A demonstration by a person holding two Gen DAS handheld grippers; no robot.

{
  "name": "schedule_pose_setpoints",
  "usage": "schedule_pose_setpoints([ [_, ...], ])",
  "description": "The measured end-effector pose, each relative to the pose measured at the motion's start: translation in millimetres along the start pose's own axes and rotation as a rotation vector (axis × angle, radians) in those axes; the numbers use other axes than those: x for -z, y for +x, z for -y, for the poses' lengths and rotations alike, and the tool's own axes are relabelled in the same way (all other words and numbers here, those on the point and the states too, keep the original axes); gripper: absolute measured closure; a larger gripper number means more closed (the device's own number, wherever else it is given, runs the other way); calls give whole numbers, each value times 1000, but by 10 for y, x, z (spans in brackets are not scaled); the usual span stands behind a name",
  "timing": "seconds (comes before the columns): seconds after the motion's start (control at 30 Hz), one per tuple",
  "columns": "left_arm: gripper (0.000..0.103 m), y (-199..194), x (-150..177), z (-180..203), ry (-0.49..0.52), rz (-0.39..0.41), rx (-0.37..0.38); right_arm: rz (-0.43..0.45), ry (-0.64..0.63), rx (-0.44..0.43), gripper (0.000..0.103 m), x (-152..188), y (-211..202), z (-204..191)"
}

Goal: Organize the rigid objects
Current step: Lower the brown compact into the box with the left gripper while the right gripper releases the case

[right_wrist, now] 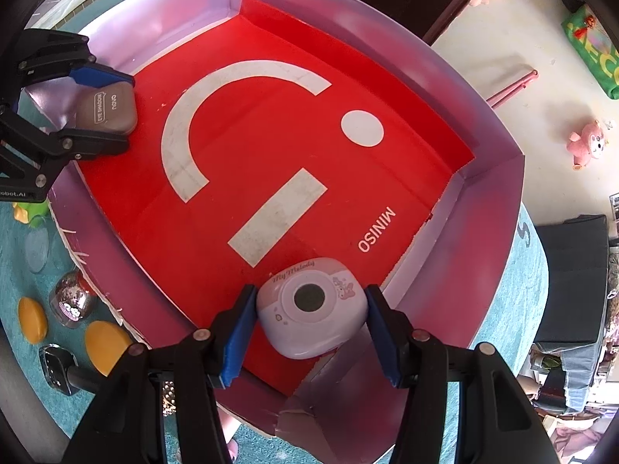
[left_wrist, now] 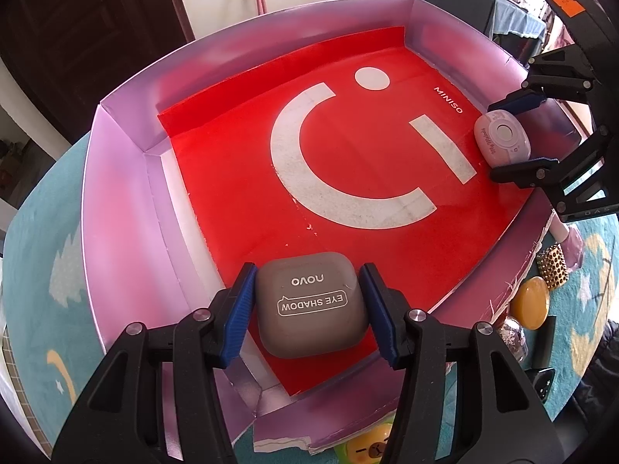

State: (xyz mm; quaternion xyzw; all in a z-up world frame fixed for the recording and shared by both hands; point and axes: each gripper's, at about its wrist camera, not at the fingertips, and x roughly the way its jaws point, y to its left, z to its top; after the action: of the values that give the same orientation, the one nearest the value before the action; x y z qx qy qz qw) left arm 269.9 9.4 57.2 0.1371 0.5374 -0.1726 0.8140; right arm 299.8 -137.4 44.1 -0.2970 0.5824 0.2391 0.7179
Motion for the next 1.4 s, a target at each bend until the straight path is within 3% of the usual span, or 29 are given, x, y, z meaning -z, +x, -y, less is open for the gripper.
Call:
schedule_pose_setpoints([
  [1.4, 47, -3, 21, 24, 10, 13, 11, -54, -45, -40, 45, -131, 164, 51],
])
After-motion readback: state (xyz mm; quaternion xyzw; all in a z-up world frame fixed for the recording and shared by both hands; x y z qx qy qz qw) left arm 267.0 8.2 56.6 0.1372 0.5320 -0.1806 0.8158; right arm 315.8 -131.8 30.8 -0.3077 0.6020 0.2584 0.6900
